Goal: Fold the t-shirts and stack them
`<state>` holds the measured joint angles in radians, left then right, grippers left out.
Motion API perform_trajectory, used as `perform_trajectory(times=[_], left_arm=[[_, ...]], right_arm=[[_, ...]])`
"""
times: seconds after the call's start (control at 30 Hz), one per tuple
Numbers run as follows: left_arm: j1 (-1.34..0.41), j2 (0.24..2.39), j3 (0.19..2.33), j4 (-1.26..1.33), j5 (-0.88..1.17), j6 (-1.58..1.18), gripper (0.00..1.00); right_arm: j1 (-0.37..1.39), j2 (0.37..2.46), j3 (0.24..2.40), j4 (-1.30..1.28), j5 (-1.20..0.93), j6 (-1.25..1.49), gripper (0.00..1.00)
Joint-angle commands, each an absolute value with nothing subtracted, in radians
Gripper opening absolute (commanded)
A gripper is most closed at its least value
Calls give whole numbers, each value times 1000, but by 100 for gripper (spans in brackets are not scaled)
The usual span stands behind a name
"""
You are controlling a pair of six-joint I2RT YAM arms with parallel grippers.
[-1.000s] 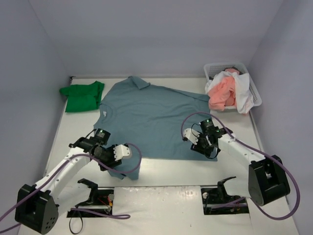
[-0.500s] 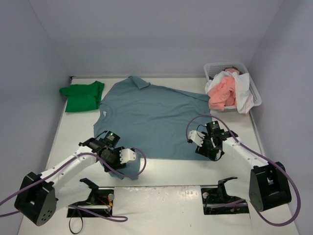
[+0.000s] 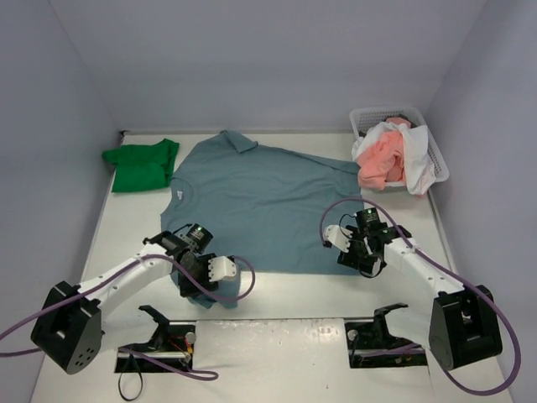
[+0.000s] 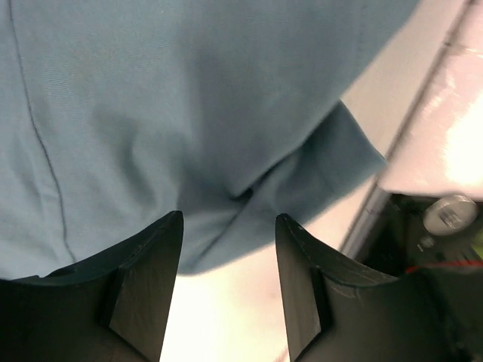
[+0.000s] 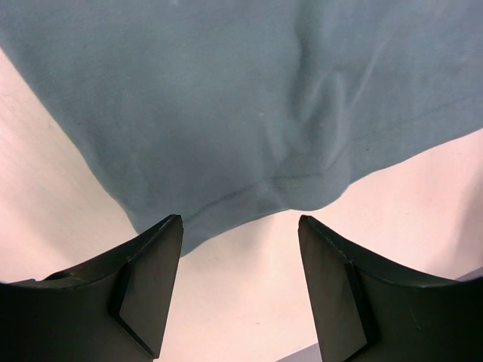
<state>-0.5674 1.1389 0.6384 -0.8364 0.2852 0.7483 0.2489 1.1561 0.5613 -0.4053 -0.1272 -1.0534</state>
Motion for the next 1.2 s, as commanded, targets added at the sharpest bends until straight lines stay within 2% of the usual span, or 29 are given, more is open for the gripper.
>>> perform_trajectory(times=[0.0, 0.2, 0.47, 0.7, 1.17], left_arm=[[-574, 1157, 803, -995, 342, 784, 47], [-575, 1089, 920, -1104, 459, 775, 47], [-703, 1054, 887, -1141, 453, 719, 47], [-865, 1169, 865, -1135, 373, 703, 47], [-920, 1391, 902, -1083, 354, 675, 48]], right_arm=[[238, 1170, 627, -419, -132, -1063, 60], [236, 1235, 669, -407, -192, -1035, 60], [270, 1296, 715, -408, -212, -1000, 60], [278, 1325, 762, -408, -216, -976, 60], [279, 1333, 787, -410, -227, -951, 61]])
